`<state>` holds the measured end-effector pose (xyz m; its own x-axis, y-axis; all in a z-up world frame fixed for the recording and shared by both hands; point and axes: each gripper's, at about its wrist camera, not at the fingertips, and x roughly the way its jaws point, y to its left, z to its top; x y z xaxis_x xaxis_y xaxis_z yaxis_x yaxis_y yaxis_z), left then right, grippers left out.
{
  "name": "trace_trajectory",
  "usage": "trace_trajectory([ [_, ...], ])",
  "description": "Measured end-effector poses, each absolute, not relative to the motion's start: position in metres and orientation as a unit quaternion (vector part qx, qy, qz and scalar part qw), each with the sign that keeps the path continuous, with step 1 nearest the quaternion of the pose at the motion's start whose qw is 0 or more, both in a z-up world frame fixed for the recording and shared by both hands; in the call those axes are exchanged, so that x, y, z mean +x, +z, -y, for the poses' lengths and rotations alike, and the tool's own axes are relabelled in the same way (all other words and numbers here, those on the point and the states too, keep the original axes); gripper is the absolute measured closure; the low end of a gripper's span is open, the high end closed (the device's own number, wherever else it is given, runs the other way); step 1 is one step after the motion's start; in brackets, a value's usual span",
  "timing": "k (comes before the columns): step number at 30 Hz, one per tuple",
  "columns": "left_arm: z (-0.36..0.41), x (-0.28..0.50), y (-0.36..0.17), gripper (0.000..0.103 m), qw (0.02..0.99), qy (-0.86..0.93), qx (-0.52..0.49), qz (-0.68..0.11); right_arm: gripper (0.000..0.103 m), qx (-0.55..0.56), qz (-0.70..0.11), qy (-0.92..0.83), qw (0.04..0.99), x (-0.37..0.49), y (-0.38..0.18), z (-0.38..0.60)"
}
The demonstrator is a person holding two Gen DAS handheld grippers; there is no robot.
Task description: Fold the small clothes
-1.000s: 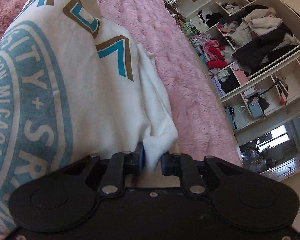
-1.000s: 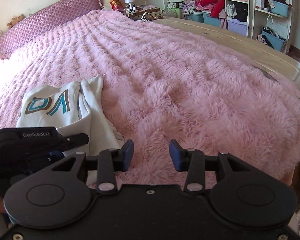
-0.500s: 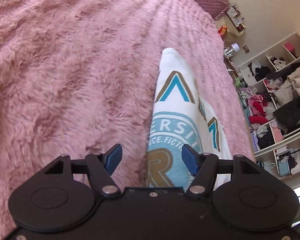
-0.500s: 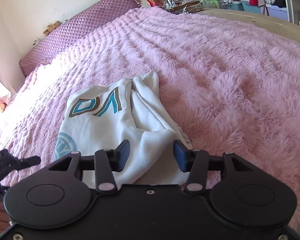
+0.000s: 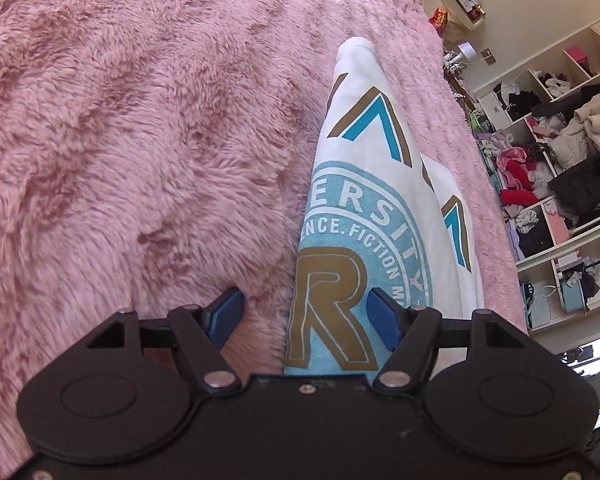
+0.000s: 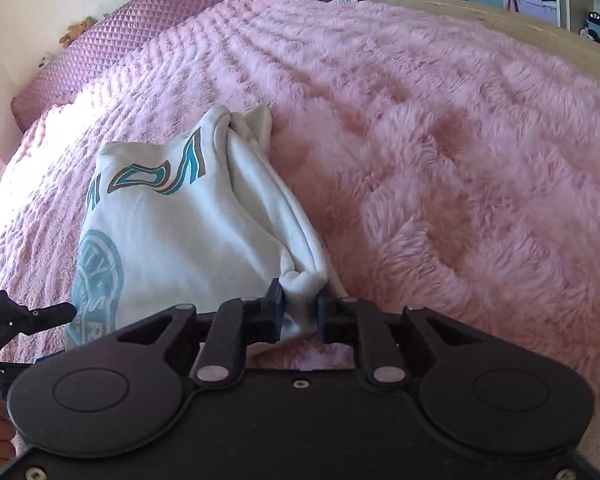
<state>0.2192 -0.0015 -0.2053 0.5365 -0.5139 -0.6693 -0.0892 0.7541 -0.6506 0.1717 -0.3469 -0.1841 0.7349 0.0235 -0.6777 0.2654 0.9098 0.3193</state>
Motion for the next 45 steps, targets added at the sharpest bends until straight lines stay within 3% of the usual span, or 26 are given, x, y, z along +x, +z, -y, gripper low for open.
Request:
trace_trajectory([
  [4, 0.004, 0.241, -0.197, 0.035, 0.825, -0.13, -0.316, -0.45, 0.059, 0.183, -0.299, -0.075, 0.933, 0.171, -0.151, 0.35],
  [5, 0.004, 0.25, -0.197, 0.035, 0.826, -0.128, -0.316, -0.449, 0.058, 0.181, -0.284, -0.057, 0.94, 0.179, -0.142, 0.353],
  [9, 0.007, 0.282, -0.197, 0.035, 0.83, -0.114, -0.321, -0.442, 0.059, 0.191, -0.259, 0.006, 0.947, 0.239, -0.131, 0.363],
  [14, 0.017, 0.308, -0.196, 0.034, 0.829, -0.1, -0.329, -0.441, 0.059, 0.218, -0.302, 0.044, 0.927, 0.334, -0.153, 0.362],
  [19, 0.023, 0.311, -0.196, 0.032, 0.826, -0.091, -0.338, -0.442, 0.059, 0.224, -0.335, 0.03, 0.915, 0.373, -0.174, 0.353],
  [22, 0.027, 0.311, -0.195, 0.032, 0.826, -0.092, -0.336, -0.442, 0.087, 0.218, -0.34, 0.039, 0.914, 0.379, -0.175, 0.354],
  [26, 0.027, 0.309, -0.192, 0.032, 0.829, -0.099, -0.339, -0.435, 0.098, 0.182, -0.287, 0.015, 0.94, 0.364, -0.152, 0.356],
  [31, 0.039, 0.318, -0.195, 0.028, 0.83, -0.096, -0.322, -0.445, 0.098, 0.197, -0.334, -0.017, 0.921, 0.381, -0.179, 0.368],
  [37, 0.037, 0.316, -0.188, 0.028, 0.834, -0.104, -0.31, -0.444, 0.074, 0.199, -0.32, -0.009, 0.926, 0.364, -0.17, 0.373],
  [41, 0.022, 0.286, -0.17, 0.028, 0.858, -0.124, -0.27, -0.42, 0.074, 0.194, -0.301, 0.024, 0.933, 0.299, -0.142, 0.383],
  [45, 0.011, 0.23, -0.159, 0.031, 0.865, -0.159, -0.217, -0.425, 0.073, 0.178, -0.332, 0.02, 0.926, 0.23, -0.138, 0.385],
])
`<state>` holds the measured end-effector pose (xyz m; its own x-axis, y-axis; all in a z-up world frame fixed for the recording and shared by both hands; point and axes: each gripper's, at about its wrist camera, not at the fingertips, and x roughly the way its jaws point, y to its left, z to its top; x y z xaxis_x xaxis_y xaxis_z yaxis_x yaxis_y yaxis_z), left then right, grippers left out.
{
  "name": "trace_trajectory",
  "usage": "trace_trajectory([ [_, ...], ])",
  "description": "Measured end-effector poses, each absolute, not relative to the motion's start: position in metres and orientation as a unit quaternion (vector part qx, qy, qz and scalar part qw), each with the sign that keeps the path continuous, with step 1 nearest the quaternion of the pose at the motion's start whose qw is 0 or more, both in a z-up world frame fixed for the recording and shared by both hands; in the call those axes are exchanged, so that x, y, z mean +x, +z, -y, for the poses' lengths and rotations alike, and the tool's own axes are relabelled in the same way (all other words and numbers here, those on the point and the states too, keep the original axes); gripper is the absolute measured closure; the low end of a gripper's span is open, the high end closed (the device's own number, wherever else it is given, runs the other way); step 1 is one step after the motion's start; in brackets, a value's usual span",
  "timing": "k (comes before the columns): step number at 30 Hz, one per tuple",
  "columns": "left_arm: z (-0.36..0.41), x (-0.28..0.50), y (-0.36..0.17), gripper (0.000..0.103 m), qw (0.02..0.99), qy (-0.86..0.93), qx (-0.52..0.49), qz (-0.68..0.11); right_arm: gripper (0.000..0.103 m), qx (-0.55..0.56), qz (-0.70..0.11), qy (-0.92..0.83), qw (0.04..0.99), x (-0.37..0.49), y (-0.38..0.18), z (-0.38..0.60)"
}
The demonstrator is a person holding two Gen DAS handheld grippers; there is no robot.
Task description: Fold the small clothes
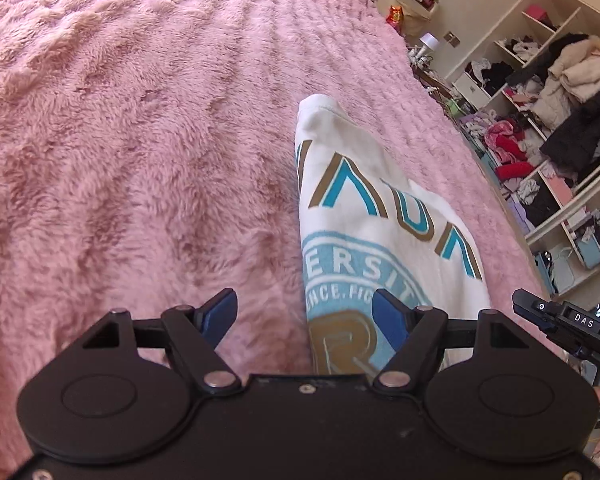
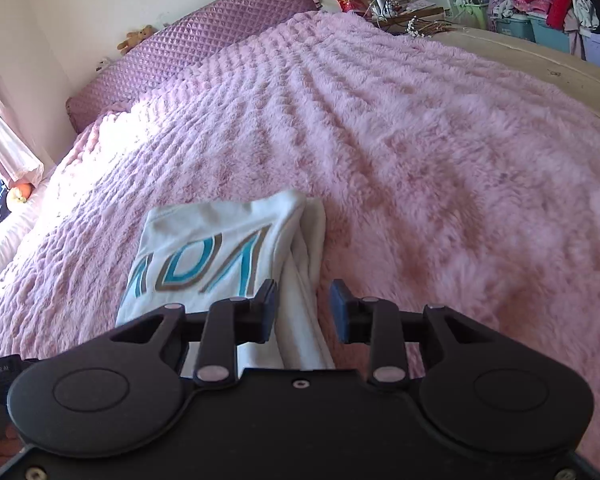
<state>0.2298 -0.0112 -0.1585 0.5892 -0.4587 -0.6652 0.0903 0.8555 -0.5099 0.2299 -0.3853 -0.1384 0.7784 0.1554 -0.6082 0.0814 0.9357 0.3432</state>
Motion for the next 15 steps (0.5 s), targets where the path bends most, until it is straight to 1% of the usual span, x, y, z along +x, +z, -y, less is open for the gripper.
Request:
trace_trajectory([
  [2, 0.01, 0.202, -0.159, 0.038, 0.866, -0.172, -0.195, -0.427, 0.073, 0.179, -0.346, 0.004, 0.921, 0.202, -0.143, 0.385],
  [3, 0.012, 0.188, -0.16, 0.039, 0.869, -0.177, -0.179, -0.426, 0.07, 0.184, -0.351, -0.006, 0.918, 0.192, -0.145, 0.385],
  [4, 0.015, 0.176, -0.161, 0.041, 0.872, -0.182, -0.161, -0.424, 0.066, 0.189, -0.356, -0.012, 0.915, 0.185, -0.147, 0.385],
  [6, 0.023, 0.16, -0.164, 0.048, 0.876, -0.189, -0.133, -0.423, 0.061, 0.201, -0.365, -0.023, 0.909, 0.169, -0.153, 0.383],
  [8, 0.033, 0.15, -0.173, 0.062, 0.872, -0.196, -0.121, -0.432, 0.061, 0.202, -0.366, -0.027, 0.908, 0.161, -0.158, 0.379],
  [10, 0.042, 0.147, -0.18, 0.065, 0.867, -0.199, -0.12, -0.441, 0.061, 0.197, -0.371, -0.028, 0.907, 0.158, -0.162, 0.372],
  [15, 0.061, 0.15, -0.186, 0.07, 0.873, -0.191, -0.089, -0.44, 0.061, 0.191, -0.362, -0.023, 0.912, 0.159, -0.159, 0.363],
])
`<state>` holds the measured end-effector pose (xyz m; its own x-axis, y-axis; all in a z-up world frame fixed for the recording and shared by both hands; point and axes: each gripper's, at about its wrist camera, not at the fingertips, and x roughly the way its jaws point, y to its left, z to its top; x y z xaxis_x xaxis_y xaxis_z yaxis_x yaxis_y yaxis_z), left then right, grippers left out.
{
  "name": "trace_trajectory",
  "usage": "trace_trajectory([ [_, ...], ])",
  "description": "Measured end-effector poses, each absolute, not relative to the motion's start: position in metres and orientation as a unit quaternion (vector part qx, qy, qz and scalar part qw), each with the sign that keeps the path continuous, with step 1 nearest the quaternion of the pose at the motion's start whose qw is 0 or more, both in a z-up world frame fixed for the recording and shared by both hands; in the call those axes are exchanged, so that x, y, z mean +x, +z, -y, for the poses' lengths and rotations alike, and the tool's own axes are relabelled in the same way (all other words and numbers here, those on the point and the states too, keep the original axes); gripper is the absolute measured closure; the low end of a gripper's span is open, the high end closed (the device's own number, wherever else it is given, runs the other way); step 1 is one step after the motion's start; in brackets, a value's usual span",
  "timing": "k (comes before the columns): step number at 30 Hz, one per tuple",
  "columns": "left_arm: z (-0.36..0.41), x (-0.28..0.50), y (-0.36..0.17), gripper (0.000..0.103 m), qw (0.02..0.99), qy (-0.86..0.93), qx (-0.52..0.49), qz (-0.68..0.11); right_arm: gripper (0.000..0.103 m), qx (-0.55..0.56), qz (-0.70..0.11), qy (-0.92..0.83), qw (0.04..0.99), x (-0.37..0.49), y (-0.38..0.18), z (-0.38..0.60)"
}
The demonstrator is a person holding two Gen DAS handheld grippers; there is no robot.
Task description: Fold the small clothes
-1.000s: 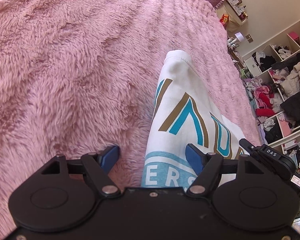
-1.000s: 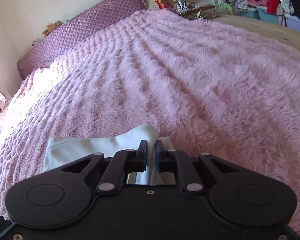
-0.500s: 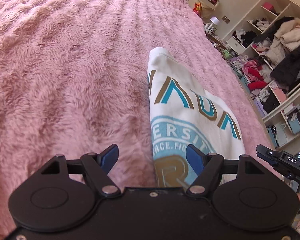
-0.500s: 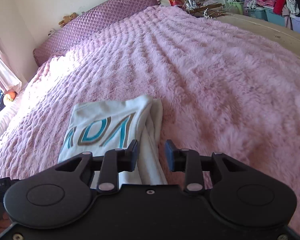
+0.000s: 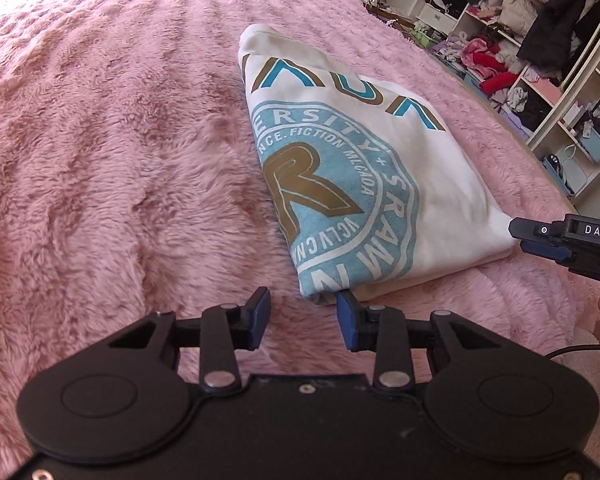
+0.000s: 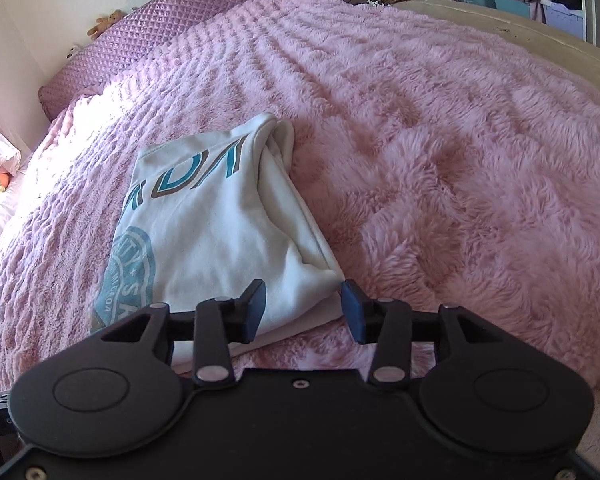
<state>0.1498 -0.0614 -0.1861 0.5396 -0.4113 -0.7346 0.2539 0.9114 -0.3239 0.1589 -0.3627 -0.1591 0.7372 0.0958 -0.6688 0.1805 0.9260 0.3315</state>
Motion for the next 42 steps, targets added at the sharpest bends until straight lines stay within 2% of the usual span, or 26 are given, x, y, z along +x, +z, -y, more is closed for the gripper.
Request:
trace_trajectory([
  [3, 0.072, 0.153, -0.187, 0.076, 0.877, -0.183, -0.073, -0.439, 0.06, 0.19, -0.361, -0.025, 0.913, 0.163, -0.159, 0.361],
  [5, 0.078, 0.152, -0.185, 0.089, 0.878, -0.188, -0.068, -0.435, 0.06, 0.191, -0.361, -0.026, 0.913, 0.166, -0.161, 0.361],
  [8, 0.084, 0.153, -0.182, 0.094, 0.881, -0.181, -0.057, -0.434, 0.06, 0.19, -0.369, -0.034, 0.909, 0.171, -0.166, 0.361],
  [12, 0.082, 0.157, -0.18, 0.095, 0.882, -0.176, -0.053, -0.434, 0.06, 0.205, -0.38, -0.044, 0.901, 0.173, -0.173, 0.365],
  [14, 0.082, 0.158, -0.178, 0.095, 0.883, -0.172, -0.057, -0.433, 0.079, 0.21, -0.367, -0.046, 0.905, 0.168, -0.17, 0.364],
  [15, 0.081, 0.157, -0.176, 0.095, 0.884, -0.167, -0.064, -0.431, 0.081, 0.203, -0.359, -0.047, 0.91, 0.165, -0.165, 0.362],
  [16, 0.078, 0.155, -0.173, 0.095, 0.886, -0.161, -0.08, -0.427, 0.087, 0.194, -0.346, -0.041, 0.917, 0.161, -0.159, 0.36],
  [19, 0.064, 0.155, -0.171, 0.095, 0.884, -0.14, -0.14, -0.424, 0.091, 0.175, -0.319, -0.024, 0.931, 0.152, -0.141, 0.349],
  [22, 0.046, 0.162, -0.191, 0.094, 0.86, -0.116, -0.199, -0.456, 0.092, 0.2, -0.352, -0.033, 0.914, 0.156, -0.15, 0.353],
  [25, 0.049, 0.163, -0.206, 0.093, 0.86, -0.12, -0.173, -0.464, 0.094, 0.205, -0.386, -0.055, 0.898, 0.164, -0.179, 0.359],
  [30, 0.052, 0.165, -0.209, 0.09, 0.86, -0.122, -0.164, -0.468, 0.093, 0.187, -0.386, -0.059, 0.901, 0.164, -0.182, 0.356],
  [34, 0.046, 0.158, -0.193, 0.091, 0.864, -0.123, -0.153, -0.464, 0.079, 0.169, -0.38, -0.069, 0.907, 0.159, -0.169, 0.358],
  [39, 0.043, 0.146, -0.154, 0.093, 0.891, -0.113, -0.15, -0.414, 0.076, 0.119, -0.324, -0.034, 0.938, 0.164, -0.135, 0.344],
  [42, 0.048, 0.16, -0.138, 0.091, 0.89, -0.138, -0.19, -0.391, 0.066, 0.108, -0.311, -0.006, 0.944, 0.185, -0.132, 0.331],
])
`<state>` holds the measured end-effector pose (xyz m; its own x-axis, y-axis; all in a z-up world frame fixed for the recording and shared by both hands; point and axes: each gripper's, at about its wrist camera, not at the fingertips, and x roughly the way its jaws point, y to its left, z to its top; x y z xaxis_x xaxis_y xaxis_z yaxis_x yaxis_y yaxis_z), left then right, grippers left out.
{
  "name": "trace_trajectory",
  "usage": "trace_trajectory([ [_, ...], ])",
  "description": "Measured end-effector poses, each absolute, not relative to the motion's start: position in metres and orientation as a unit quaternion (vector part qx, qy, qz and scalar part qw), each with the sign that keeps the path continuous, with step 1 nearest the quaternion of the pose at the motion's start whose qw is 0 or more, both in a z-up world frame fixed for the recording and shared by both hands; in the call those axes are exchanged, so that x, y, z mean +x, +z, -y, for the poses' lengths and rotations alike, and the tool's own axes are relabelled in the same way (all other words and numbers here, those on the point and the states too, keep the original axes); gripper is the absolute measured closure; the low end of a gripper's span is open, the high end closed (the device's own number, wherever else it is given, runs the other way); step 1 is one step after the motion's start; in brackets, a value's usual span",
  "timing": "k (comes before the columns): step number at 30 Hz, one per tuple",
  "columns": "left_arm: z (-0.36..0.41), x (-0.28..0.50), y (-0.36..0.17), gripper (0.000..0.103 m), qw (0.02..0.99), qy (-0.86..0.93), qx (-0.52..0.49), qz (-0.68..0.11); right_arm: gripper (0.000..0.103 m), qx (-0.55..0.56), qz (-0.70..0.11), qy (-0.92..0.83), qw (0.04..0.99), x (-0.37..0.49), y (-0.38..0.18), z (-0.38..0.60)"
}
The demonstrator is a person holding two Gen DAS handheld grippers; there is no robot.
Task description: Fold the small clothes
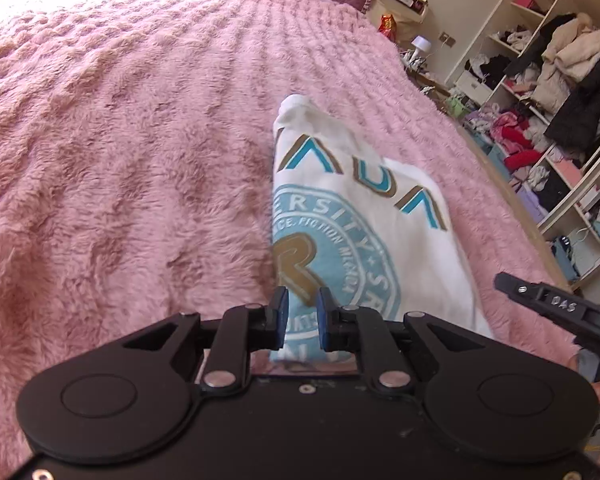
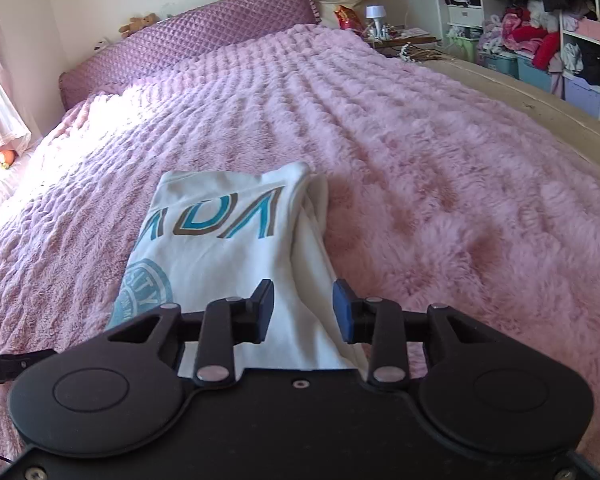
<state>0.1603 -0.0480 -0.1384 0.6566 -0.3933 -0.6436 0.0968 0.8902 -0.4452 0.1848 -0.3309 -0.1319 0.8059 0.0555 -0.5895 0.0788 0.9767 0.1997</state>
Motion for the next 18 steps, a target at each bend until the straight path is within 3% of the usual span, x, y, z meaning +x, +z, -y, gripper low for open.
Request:
trace_trajectory([
  [6, 0.069, 0.194, -0.168, 0.091, 0.858, -0.149, -0.206, -0.446, 0.067, 0.101, -0.353, -0.001, 0.93, 0.23, -0.167, 0.322],
  [8, 0.067, 0.197, -0.186, 0.093, 0.853, -0.136, -0.198, -0.463, 0.093, 0.099, -0.357, 0.003, 0.929, 0.23, -0.173, 0.323],
  [15, 0.057, 0.198, -0.186, 0.097, 0.846, -0.134, -0.224, -0.466, 0.093, 0.099, -0.355, -0.029, 0.929, 0.224, -0.173, 0.326],
  [18, 0.047, 0.208, -0.161, 0.081, 0.87, -0.131, -0.235, -0.413, 0.084, 0.12, -0.331, -0.02, 0.936, 0.229, -0.159, 0.328],
])
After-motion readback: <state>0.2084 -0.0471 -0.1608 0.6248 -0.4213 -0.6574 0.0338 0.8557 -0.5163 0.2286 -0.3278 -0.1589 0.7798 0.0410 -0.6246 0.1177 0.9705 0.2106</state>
